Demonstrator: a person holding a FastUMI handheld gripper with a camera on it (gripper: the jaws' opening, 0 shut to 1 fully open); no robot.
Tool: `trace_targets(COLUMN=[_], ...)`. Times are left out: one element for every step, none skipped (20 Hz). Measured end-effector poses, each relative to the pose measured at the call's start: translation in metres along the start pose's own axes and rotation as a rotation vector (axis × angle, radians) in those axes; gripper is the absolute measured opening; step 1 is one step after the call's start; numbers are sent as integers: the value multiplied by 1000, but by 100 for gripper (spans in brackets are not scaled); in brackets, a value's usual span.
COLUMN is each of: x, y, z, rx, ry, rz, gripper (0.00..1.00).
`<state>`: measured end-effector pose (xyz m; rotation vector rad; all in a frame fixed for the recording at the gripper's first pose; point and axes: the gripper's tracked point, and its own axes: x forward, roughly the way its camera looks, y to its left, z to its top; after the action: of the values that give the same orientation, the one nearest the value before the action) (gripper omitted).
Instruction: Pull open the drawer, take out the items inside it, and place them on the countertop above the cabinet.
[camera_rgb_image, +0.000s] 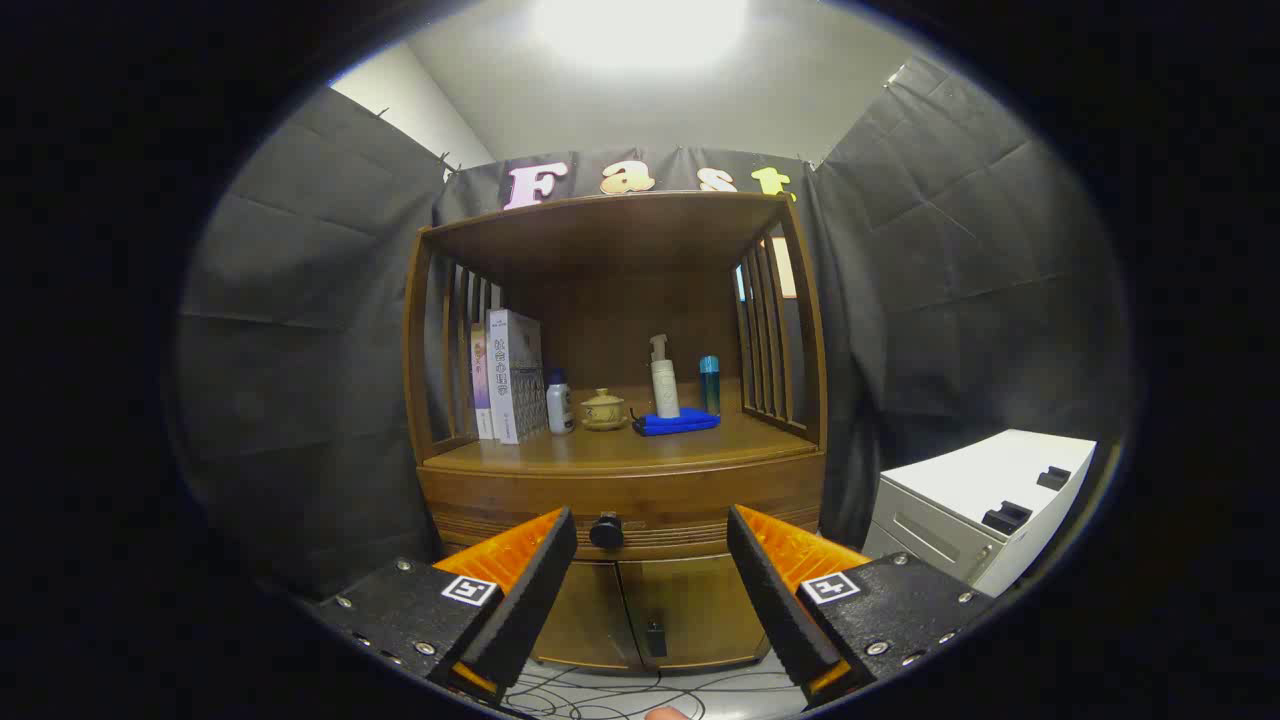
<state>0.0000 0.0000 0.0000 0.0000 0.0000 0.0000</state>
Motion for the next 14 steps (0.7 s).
trace_targets(x=[0, 1, 1, 2, 2, 2, 2, 3, 3, 3, 3, 3, 4, 4], y=[0, 0, 0, 0, 0, 1, 1, 0, 1, 1, 1, 1, 1, 1], z=[0, 0, 0, -1, -1, -2, -1, -1, 0, 0, 0, 0, 0, 0], rx=[0, 1, 2, 4, 6, 7, 6, 5, 4, 4, 4, 3, 1, 0], ry=[-1, -2, -4, -5, -5, -5, -7, -11, -14, -15, -15, -15, -15, -18], rz=[2, 2, 3, 3, 3, 3, 2, 0, 1, 3, 5, 7, 9, 11], gripper=[95, 95, 95, 95, 95, 95, 95, 95, 95, 95, 95, 95, 95, 95])
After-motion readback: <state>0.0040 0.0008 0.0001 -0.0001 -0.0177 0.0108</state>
